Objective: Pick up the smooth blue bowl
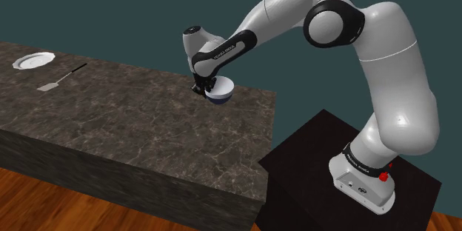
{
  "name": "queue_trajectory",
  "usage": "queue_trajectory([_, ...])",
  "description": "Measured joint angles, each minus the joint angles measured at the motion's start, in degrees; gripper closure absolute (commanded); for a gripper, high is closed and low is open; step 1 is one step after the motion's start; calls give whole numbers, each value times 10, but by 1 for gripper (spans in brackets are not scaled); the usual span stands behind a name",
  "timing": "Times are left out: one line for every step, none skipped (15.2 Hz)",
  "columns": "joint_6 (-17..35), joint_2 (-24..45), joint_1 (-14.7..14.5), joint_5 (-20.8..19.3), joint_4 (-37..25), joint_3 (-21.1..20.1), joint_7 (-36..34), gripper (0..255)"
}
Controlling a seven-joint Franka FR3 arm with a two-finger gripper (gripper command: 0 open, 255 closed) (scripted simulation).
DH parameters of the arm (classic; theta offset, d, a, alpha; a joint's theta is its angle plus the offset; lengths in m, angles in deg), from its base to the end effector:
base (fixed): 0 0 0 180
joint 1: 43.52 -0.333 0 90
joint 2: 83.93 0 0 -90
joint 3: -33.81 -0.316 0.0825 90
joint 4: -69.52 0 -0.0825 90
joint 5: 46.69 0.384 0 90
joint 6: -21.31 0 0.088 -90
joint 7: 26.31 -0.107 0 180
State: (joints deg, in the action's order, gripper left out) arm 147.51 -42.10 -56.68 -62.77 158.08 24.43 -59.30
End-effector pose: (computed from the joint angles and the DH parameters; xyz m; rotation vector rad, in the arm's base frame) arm 0.6558 0.2440 0.2196 3.0153 -0.0710 -0.0003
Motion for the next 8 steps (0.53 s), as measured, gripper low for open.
queue_trajectory([0,0,0,0,0,0,0,255])
queue_trajectory([0,0,0,0,0,0,0,255])
queue_trajectory([0,0,0,0,0,0,0,255])
queue_trajectory([0,-1,0,0,0,0,0,255])
queue_trajectory([0,-1,0,0,0,0,0,255])
queue_trajectory([1,-1,0,0,0,0,0,255])
queue_trajectory([-2,-2,0,0,0,0,0,255])
queue_trajectory([-6,-4,0,1,-2,-1,1,255])
